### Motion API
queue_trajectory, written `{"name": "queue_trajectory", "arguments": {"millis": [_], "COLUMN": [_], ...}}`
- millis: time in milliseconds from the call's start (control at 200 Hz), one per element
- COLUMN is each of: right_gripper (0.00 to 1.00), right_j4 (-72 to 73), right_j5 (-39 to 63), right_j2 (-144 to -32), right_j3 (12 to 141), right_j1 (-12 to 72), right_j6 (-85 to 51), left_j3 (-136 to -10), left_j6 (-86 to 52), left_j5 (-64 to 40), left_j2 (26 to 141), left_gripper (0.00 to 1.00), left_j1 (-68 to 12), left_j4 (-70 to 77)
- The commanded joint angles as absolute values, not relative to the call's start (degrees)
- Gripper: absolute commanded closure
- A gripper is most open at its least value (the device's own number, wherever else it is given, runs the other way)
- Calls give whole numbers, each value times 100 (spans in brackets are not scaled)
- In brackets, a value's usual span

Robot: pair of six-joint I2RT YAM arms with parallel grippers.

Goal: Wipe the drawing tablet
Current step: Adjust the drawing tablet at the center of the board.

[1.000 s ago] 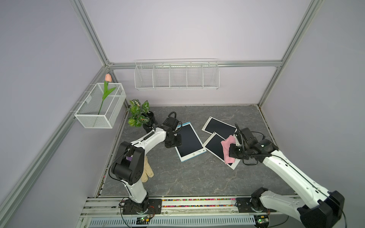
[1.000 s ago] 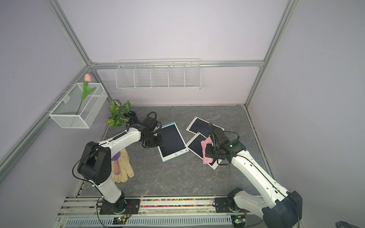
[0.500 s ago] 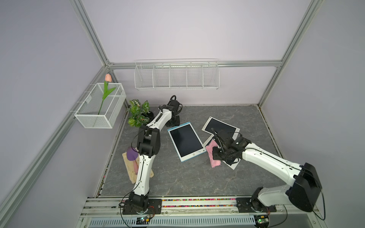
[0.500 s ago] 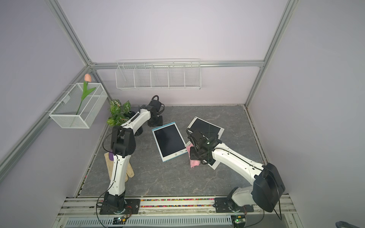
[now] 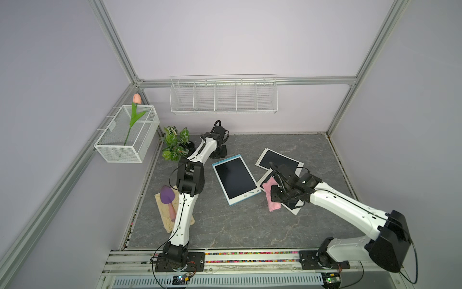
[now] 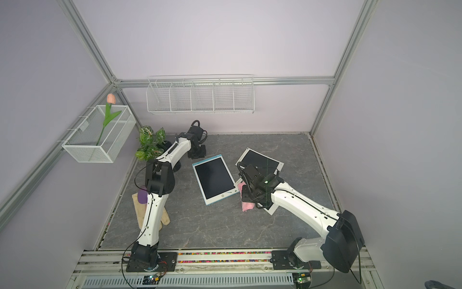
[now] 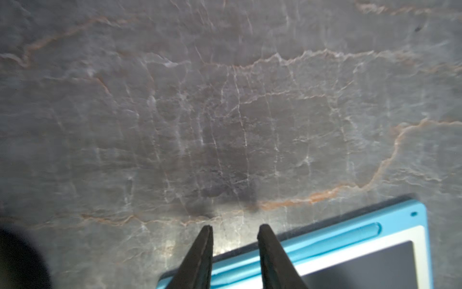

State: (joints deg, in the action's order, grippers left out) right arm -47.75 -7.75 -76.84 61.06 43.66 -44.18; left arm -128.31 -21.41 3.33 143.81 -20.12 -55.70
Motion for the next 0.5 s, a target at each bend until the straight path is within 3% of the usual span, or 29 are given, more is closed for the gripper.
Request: {"name": "queue_trajectory", "arguments": {"millis": [0, 495], "right_gripper": [93, 93], "right_j4": [-4905, -4931], "right_j5": [-891, -949], "right_j2": [-7567, -7209], "right_j3": [6253, 6013], "right_j1": [4413, 4404], "right_j6": [-4559, -4555], "left_j3": [-12372, -8788], "left_j6": [-2163, -2394], "left_j5": [540, 798], "left_j2": [14274, 12151], "left_gripper": [65, 68], "left_j1": [-2039, -2450], "left_j4": [-5617, -4957]}}
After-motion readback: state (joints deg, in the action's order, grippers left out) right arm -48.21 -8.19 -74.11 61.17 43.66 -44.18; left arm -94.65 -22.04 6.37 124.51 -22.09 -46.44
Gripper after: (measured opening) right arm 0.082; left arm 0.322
